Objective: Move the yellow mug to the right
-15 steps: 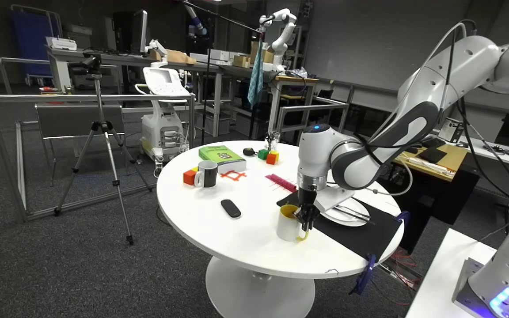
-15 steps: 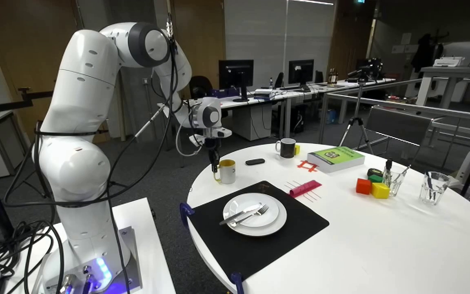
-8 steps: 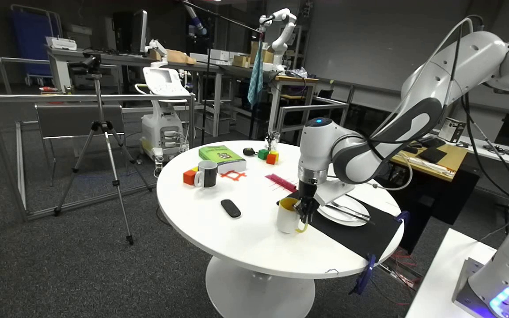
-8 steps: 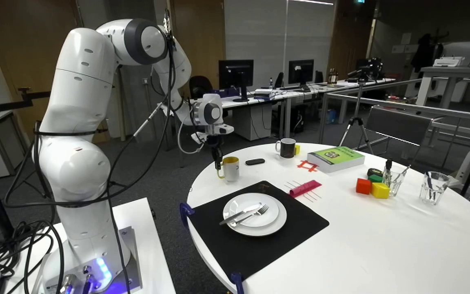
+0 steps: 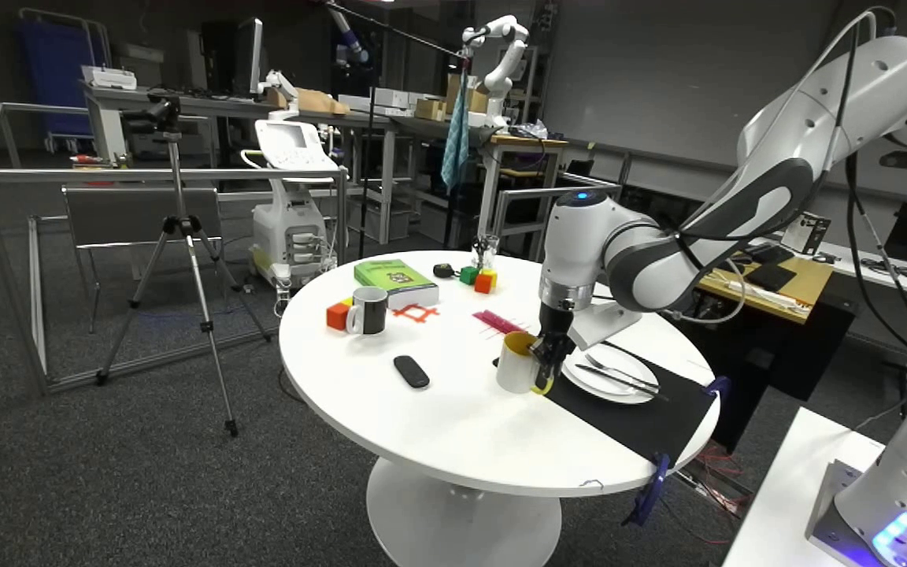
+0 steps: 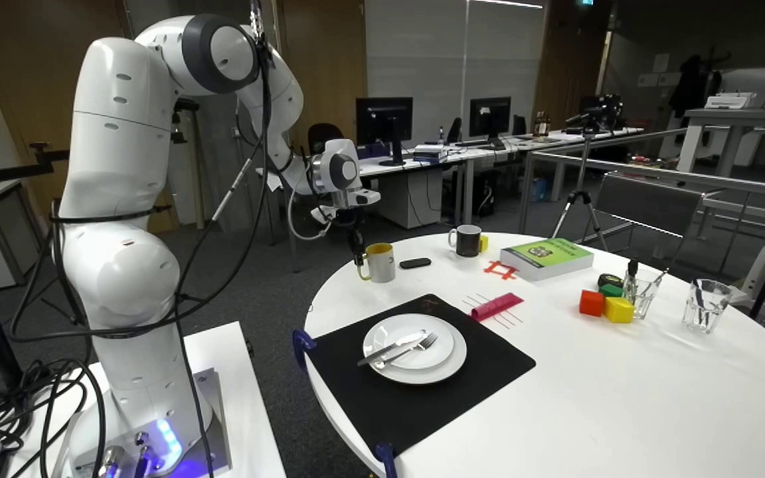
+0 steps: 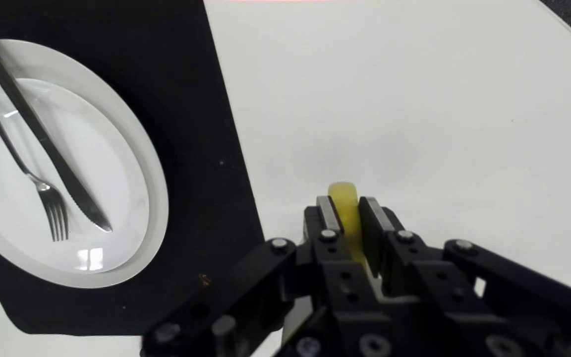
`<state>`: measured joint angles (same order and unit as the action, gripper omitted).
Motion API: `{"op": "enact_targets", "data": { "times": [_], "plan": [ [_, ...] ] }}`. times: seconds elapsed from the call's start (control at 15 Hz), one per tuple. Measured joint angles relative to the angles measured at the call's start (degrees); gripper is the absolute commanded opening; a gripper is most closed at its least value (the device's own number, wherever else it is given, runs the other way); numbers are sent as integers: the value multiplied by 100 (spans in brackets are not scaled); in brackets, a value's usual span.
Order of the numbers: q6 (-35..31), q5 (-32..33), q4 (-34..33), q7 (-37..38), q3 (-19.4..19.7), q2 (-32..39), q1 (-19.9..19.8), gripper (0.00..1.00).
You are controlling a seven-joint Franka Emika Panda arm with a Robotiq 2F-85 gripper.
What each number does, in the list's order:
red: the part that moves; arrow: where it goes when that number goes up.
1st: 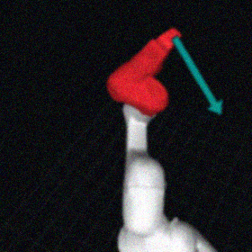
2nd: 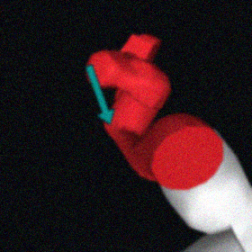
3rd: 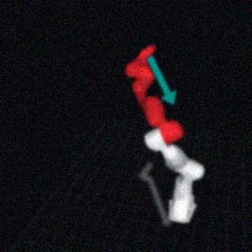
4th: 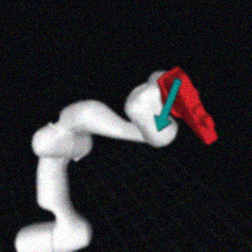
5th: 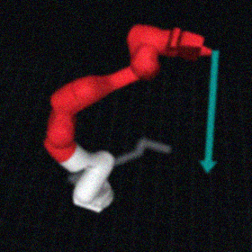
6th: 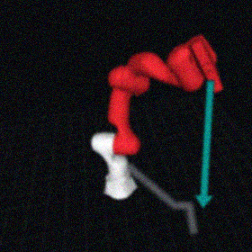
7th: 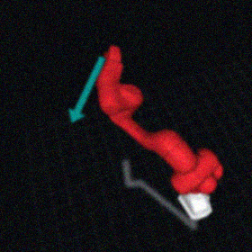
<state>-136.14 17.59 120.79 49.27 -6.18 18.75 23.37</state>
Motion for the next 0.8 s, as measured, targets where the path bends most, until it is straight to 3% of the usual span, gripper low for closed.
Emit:
{"op": "enact_targets", "data": {
  "times": [0.4,0.47,0.8],
  "plan": [
    [152,34,402,3,10,-632,-98,4],
    [152,34,469,-9,10,-727,-111,18],
    [152,34,634,-20,-14,-932,-128,18]
  ]
}}
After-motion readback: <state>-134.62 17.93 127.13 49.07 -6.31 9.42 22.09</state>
